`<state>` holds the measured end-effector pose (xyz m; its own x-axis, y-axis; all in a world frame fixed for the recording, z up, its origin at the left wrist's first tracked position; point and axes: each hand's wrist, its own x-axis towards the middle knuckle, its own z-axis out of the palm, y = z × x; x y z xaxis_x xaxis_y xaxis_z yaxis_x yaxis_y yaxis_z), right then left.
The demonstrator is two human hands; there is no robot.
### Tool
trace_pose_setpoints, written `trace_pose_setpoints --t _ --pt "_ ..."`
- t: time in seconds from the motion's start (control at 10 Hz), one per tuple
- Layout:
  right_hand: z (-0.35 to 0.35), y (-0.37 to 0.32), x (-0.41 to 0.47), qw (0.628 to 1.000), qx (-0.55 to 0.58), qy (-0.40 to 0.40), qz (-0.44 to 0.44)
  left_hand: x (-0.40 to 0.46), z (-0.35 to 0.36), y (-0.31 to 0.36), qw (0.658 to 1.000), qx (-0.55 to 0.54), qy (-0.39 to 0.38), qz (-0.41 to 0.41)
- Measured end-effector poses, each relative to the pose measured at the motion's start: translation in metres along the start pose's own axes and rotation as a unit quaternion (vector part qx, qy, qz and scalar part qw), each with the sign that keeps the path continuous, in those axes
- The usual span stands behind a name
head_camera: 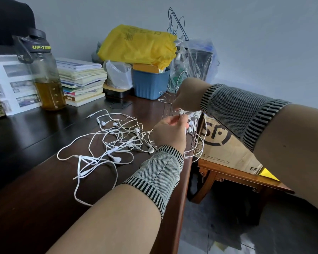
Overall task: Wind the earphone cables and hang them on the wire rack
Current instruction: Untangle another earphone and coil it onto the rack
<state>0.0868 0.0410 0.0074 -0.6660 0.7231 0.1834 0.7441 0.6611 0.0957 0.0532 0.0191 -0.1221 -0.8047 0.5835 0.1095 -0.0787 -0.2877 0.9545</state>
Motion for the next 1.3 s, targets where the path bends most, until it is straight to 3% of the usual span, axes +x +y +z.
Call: trace_pose_setpoints --t 0.3,0.4,0.5,0.6,0.8,1.0,1.2,1.3 --pt "0.016 0.004 -0.042 0.959 -0.186 0.107 -0.187 -0.003 -0.002 0.001 0.999 0.04 0.023 0.013" --pt "0.035 0.017 -0.056 0.958 -0.132 0.181 -0.18 -0.003 -0.002 0.002 0.999 0.023 0.005 0.022" --pt "0.053 0.036 -0.064 0.973 0.056 0.201 -0.097 -0.001 -0.003 0.0 1.0 0.019 -0.021 0.004" --pt "0.06 0.05 -0.066 0.971 0.18 0.157 0.006 -0.002 -0.004 0.0 0.999 0.028 -0.02 -0.004" --pt "0.071 0.073 -0.06 0.929 0.332 0.101 0.126 -0.01 -0.004 0.008 1.0 -0.003 -0.018 -0.018" --pt "0.066 0.084 -0.06 0.914 0.35 0.083 0.19 -0.01 -0.004 0.01 1.0 -0.007 -0.011 -0.021" --pt "0.021 0.061 -0.043 0.963 0.188 0.152 0.118 -0.005 -0.004 0.004 1.0 0.013 -0.009 -0.01" --pt "0.004 0.045 -0.021 0.973 0.152 0.147 0.093 -0.007 -0.004 0.004 1.0 0.0 -0.014 -0.008"
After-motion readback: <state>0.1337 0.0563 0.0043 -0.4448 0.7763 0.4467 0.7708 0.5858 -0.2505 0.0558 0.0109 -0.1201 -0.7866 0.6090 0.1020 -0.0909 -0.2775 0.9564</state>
